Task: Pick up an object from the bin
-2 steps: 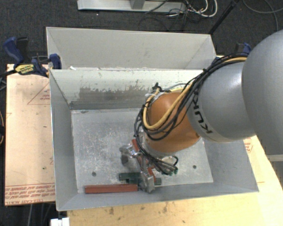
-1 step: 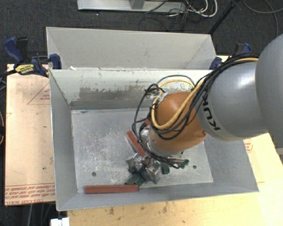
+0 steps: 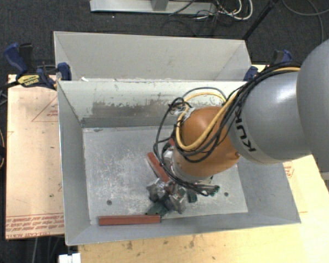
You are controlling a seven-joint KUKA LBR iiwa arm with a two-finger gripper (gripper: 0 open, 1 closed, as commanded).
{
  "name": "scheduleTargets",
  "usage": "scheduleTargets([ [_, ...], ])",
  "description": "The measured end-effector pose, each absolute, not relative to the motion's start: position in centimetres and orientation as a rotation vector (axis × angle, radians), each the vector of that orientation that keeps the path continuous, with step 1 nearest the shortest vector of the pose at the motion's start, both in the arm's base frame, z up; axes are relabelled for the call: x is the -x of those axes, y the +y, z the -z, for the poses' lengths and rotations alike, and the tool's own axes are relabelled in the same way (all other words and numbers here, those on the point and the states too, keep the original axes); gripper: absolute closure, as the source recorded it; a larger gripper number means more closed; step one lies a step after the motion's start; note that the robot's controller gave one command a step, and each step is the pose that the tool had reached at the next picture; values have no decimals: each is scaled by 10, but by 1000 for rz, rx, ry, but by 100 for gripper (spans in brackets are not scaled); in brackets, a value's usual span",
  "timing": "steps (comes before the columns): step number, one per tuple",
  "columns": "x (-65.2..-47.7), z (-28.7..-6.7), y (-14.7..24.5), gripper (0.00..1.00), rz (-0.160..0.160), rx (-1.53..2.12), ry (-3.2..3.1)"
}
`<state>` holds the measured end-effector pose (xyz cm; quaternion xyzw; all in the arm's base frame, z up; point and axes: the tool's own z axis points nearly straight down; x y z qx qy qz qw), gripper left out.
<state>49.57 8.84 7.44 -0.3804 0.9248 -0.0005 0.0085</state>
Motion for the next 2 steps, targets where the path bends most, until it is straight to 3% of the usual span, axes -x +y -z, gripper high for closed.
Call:
scheduleTargets([
  [1, -500, -243, 106, 100, 1, 1181, 2900],
  [2, -499, -240, 106, 100, -2, 1183, 2907],
])
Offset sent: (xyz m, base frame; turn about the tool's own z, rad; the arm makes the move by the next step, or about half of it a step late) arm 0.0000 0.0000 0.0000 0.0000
